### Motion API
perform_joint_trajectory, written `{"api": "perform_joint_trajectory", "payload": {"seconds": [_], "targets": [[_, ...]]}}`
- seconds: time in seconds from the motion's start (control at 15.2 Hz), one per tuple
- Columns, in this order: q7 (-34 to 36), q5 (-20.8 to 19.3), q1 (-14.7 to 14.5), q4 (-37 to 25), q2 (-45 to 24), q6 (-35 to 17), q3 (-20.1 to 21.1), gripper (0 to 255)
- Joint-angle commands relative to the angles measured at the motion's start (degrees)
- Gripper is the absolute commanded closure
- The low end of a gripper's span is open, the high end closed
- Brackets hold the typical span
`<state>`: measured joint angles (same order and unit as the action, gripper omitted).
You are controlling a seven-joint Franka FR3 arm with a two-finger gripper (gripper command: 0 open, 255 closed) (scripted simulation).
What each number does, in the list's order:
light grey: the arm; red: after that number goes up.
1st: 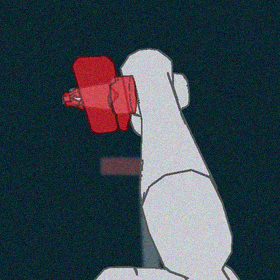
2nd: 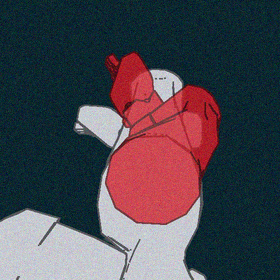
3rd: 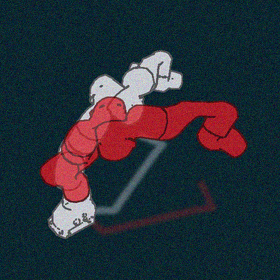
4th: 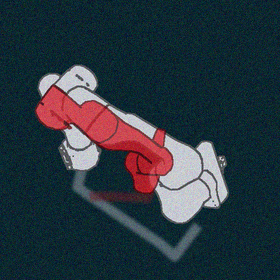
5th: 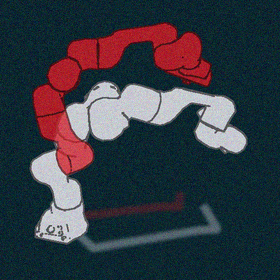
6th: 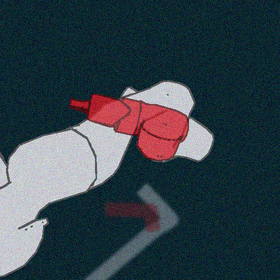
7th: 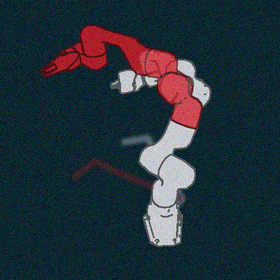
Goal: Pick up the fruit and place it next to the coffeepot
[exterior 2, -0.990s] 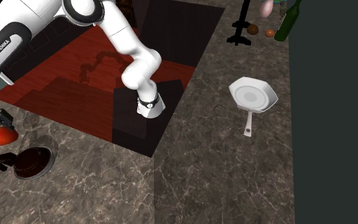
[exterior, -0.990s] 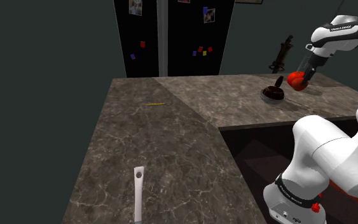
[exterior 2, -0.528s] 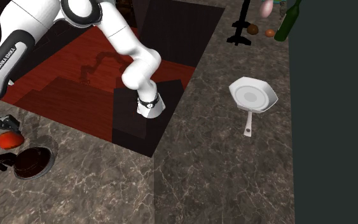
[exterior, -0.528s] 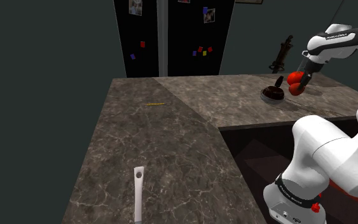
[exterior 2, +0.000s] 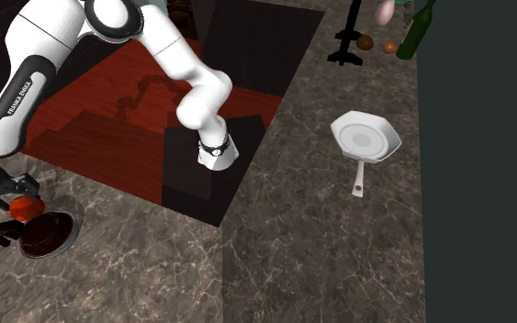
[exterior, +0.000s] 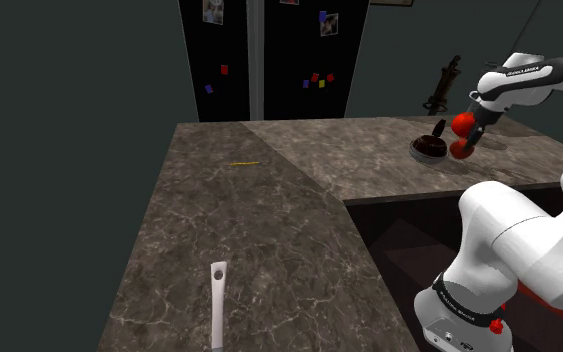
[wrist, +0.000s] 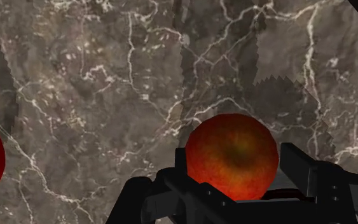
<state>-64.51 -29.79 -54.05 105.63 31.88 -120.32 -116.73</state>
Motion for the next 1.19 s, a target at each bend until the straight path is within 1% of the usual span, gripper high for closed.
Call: {"api": "perform_joint_trajectory", "payload": {"seconds": [0.0,0.2,0.66,0.73,0.99,1.06,1.12], "targets": [[0.59,-1.01,-0.72,0.63,0.89,-1.31,-0.99,255],[1.3,-2.31,-1.58,1.36,2.04,-2.93,-2.29,255],[1.3,-2.32,-1.57,1.36,2.04,-2.93,-2.28,255],[1.23,-2.36,-1.36,1.62,2.0,-3.13,-2.29,0],[1.15,-2.23,-1.04,1.93,1.79,-3.24,-2.11,0],[1.3,-2.32,-1.57,1.36,2.04,-2.93,-2.28,0],[0.65,-1.22,-0.7,0.9,1.03,-1.66,-1.15,0]]}}
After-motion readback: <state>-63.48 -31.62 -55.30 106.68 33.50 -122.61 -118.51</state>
